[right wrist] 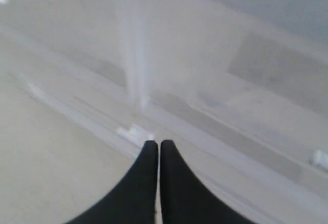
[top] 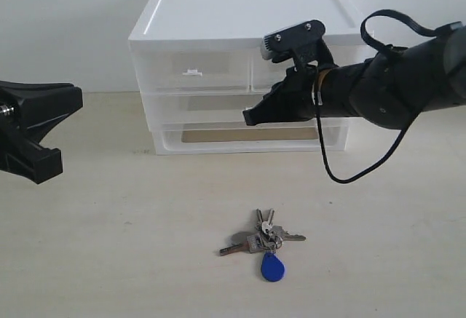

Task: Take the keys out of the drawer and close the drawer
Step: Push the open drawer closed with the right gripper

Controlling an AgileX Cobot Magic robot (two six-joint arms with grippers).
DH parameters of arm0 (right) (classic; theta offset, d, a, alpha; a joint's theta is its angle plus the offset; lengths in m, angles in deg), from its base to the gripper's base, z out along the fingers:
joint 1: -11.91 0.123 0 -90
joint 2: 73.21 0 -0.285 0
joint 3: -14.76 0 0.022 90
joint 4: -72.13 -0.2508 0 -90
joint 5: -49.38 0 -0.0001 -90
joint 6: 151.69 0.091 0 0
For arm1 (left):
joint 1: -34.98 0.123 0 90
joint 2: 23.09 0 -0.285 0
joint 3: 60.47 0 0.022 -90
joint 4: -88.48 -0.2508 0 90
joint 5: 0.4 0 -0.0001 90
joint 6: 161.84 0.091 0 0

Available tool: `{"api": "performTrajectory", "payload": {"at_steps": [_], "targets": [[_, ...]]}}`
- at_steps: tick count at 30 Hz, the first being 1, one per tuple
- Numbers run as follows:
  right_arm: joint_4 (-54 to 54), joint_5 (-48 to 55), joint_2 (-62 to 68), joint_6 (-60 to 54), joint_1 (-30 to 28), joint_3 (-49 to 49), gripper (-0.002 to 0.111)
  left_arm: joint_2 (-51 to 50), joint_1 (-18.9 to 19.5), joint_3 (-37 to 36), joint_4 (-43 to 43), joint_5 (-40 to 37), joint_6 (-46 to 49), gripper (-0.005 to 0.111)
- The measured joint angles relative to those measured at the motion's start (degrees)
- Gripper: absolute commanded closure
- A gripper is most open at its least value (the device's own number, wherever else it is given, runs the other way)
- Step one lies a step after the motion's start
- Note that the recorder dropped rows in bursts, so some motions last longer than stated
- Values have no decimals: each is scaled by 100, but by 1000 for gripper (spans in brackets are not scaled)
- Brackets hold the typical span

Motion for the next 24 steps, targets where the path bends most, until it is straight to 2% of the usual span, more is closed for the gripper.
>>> {"api": "performTrajectory", "payload": {"at_steps": [5,12,18,24], "targets": [[69,-4,-827,-2,293,414,108,0,0,0,0,0,35,102],[74,-116,-2043,-90,306,1484,108,0,0,-92,22,11,48,102],[-961,-779,-1220,-702,-39,1885,108,0,0,-292,144,467,48,102],[-1244,-778,-294,-878,-230,1347,108,0,0,-429,144,443,48,102]]}}
